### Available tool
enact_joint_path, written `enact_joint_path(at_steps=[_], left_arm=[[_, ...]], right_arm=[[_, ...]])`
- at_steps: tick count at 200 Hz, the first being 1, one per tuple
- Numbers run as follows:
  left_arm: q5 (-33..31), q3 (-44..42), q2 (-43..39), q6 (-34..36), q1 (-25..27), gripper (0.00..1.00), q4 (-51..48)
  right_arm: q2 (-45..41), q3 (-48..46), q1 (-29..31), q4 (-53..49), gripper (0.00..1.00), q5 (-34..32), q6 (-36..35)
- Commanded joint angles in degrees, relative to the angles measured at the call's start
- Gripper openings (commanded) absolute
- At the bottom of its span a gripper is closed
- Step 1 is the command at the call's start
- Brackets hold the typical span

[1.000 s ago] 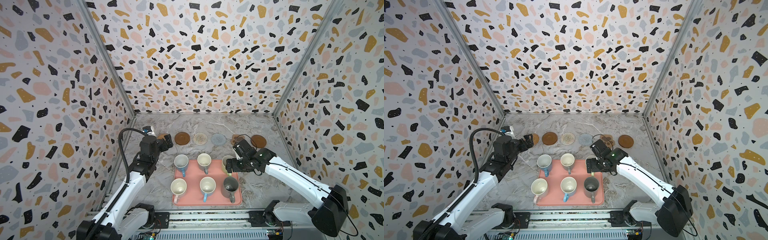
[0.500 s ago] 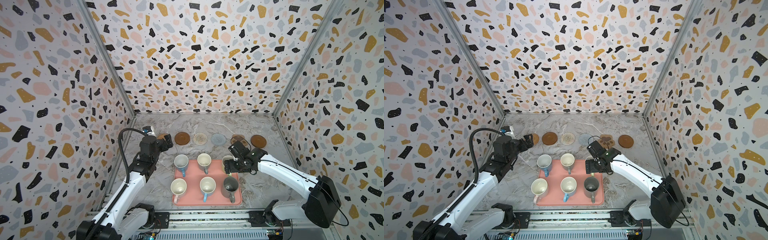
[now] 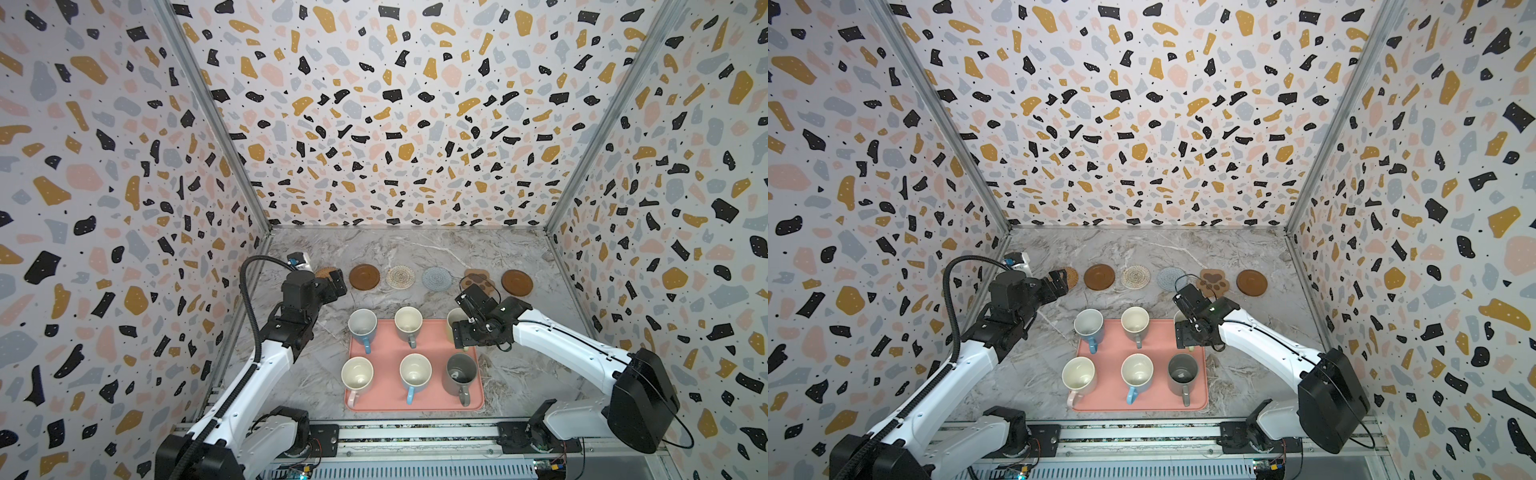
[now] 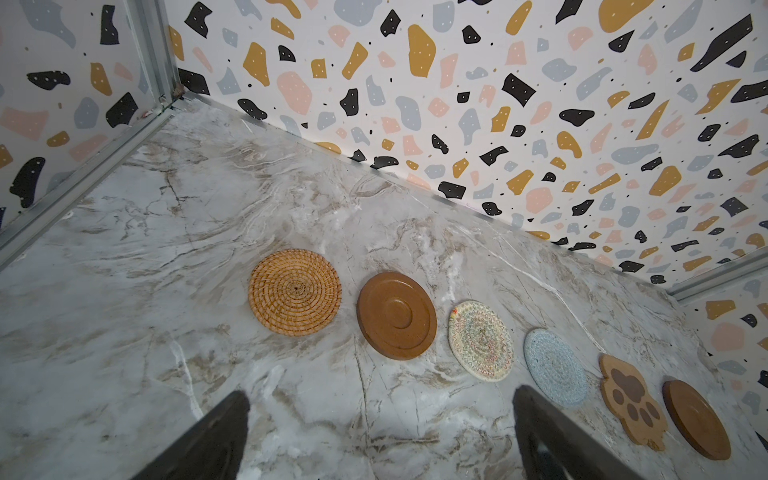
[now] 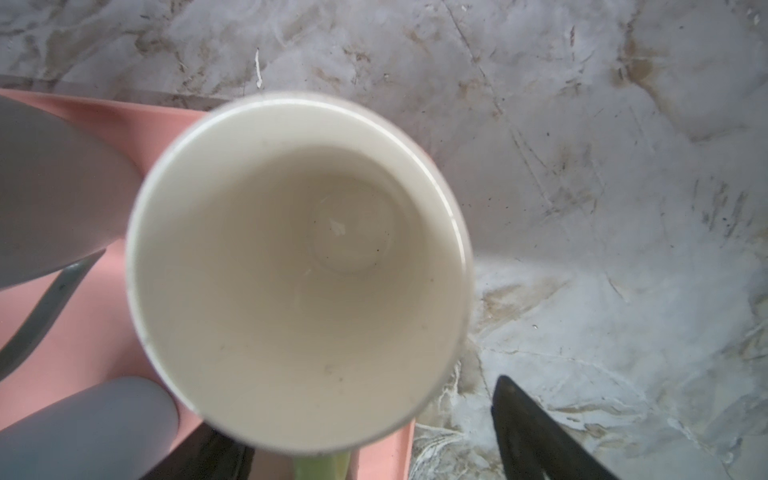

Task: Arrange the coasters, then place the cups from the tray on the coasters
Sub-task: 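Lower the right gripper onto the rim of the lime-green-handled mug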

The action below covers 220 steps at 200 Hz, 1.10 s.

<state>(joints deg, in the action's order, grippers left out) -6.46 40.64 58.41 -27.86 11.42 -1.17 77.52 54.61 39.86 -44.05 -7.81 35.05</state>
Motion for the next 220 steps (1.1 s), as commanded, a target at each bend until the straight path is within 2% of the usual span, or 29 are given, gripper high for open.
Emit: enact_joint_path(at_steps=[1, 71, 173, 220], left_arm=[[0.13, 0.78, -0.38, 0.52, 0.25, 1.0, 2.14], [0.13, -0.04, -1.43, 0.17, 0.27, 1.0, 1.79], [-0.13, -1.46, -3.19, -0.53, 0.31, 1.0, 1.33], [-0.14, -1.68, -4.0, -0.51, 0.25, 1.0, 1.08]], right_arm=[[-1.57, -0.85, -0.31, 0.03, 0.83, -2.51, -0.11], [-3.4, -3.26, -0.05, 4.77, 0.63, -1.82, -2.48], [-1.85, -5.5, 0.92, 8.88, 0.45, -2.29, -3.39], [-1.08, -5.48, 1.5, 10.1, 0.29, -2.6, -3.71]])
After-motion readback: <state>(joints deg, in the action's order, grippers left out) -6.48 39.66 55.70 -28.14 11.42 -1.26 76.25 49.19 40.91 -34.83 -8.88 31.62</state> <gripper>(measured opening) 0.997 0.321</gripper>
